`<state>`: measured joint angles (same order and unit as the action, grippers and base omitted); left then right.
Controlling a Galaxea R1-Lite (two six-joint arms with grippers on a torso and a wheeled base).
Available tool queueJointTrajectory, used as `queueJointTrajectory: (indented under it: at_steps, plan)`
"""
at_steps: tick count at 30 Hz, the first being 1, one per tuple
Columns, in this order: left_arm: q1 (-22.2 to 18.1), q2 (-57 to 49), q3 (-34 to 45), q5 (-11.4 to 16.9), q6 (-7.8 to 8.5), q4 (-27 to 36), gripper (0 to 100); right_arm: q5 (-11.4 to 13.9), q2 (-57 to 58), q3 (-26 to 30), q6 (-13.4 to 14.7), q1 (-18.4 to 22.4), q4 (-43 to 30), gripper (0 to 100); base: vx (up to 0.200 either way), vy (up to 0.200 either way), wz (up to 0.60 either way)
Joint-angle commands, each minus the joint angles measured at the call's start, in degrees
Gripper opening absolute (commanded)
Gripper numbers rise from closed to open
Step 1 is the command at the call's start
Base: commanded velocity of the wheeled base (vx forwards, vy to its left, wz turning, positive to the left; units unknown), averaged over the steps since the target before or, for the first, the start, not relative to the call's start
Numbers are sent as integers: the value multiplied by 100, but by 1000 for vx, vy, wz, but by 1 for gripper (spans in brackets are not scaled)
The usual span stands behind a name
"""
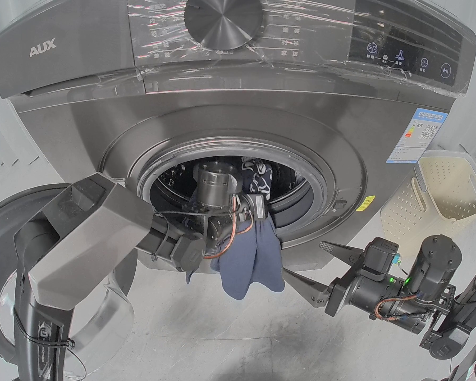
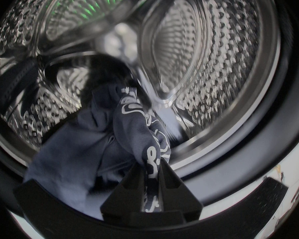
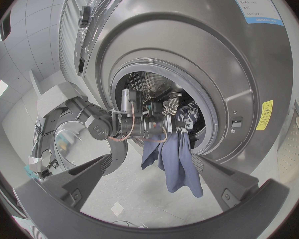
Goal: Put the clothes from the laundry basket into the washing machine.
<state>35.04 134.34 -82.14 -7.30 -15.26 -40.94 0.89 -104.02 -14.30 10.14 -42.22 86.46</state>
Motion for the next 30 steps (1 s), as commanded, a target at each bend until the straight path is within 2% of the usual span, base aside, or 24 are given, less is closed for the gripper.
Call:
queueJointTrajectory:
  at_steps: [1, 3, 7, 10, 11, 16, 20, 22, 24, 25, 26, 30]
  plan:
    - [-260, 180, -751, -298, -3, -283, 0, -10, 14, -29, 5, -50, 3, 100, 0, 0, 0]
    - [-340, 330, -1129, -412, -3, -336, 0, -10, 14, -29, 5, -50, 3, 100, 0, 0, 0]
    - [-419, 576, -1735, -465, -12, -327, 0, -19, 22, -11, 5, -50, 82, 100, 0, 0, 0]
    - [-436, 637, -1911, -483, -12, -319, 0, -10, 22, -3, -4, -50, 100, 100, 0, 0, 0]
    - [-445, 637, -1911, -483, -12, -327, 100, -10, 22, -11, 5, -50, 100, 100, 0, 0, 0]
    - [-445, 505, -1691, -483, -12, -257, 100, -1, 14, -3, -4, -50, 100, 100, 0, 0, 0]
    - [-383, 31, -891, -386, 32, 156, 100, -1, 14, -3, -4, -50, 100, 100, 0, 0, 0]
    - [-375, -22, -804, -377, 32, 253, 100, -10, 14, -3, 5, -50, 100, 100, 0, 0, 0]
    - [-375, -83, -637, -360, 138, 446, 100, -1, 14, 6, 5, -50, 100, 100, 0, 0, 0]
    - [-375, -92, -566, -351, 296, 534, 100, -10, 14, 6, 5, -76, 100, 100, 0, 0, 0]
    - [-375, -92, -540, -351, 357, 552, 100, -10, 14, 6, 5, -85, 100, 100, 0, 0, 0]
    - [-375, -92, -470, -351, 410, 719, 100, -10, 14, 6, 5, -85, 100, 100, 0, 0, 0]
